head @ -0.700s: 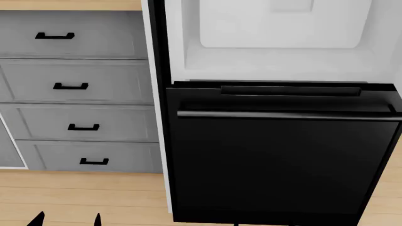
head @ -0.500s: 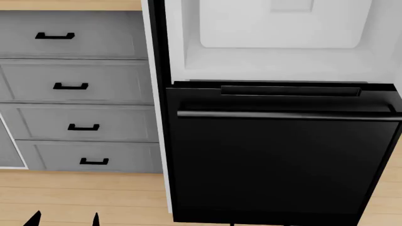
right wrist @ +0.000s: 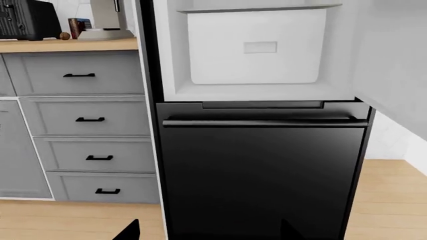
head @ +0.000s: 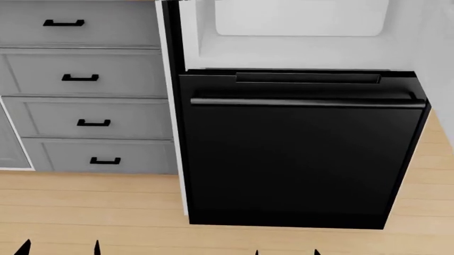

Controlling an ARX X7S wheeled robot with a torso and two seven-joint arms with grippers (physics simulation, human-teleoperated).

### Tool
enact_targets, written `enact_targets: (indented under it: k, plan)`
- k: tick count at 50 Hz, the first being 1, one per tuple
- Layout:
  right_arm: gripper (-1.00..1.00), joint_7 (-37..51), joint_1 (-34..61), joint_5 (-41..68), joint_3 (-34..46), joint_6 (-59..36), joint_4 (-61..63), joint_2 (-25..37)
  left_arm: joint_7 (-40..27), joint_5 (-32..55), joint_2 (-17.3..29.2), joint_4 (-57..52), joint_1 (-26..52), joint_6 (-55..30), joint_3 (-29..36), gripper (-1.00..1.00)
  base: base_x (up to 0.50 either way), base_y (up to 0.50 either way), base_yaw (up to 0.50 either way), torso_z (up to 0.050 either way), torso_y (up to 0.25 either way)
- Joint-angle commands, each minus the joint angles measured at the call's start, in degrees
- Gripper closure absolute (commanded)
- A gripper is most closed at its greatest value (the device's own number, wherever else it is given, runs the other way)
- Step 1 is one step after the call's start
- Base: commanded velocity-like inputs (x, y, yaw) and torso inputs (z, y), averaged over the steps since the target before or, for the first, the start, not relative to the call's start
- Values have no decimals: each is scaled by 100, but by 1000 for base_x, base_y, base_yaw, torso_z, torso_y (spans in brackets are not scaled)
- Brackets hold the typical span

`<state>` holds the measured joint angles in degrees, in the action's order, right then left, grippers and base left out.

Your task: Close the fridge door

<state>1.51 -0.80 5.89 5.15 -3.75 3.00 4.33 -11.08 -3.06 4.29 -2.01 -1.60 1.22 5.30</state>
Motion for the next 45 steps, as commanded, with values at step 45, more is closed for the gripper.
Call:
enact_targets:
  k: [45]
  plan:
    - [-100, 913, -1224, 1214, -1530, 587, 886, 547, -526, 1791, 93, 2374, 722, 3130, -1051, -100, -109, -246, 0, 0, 0]
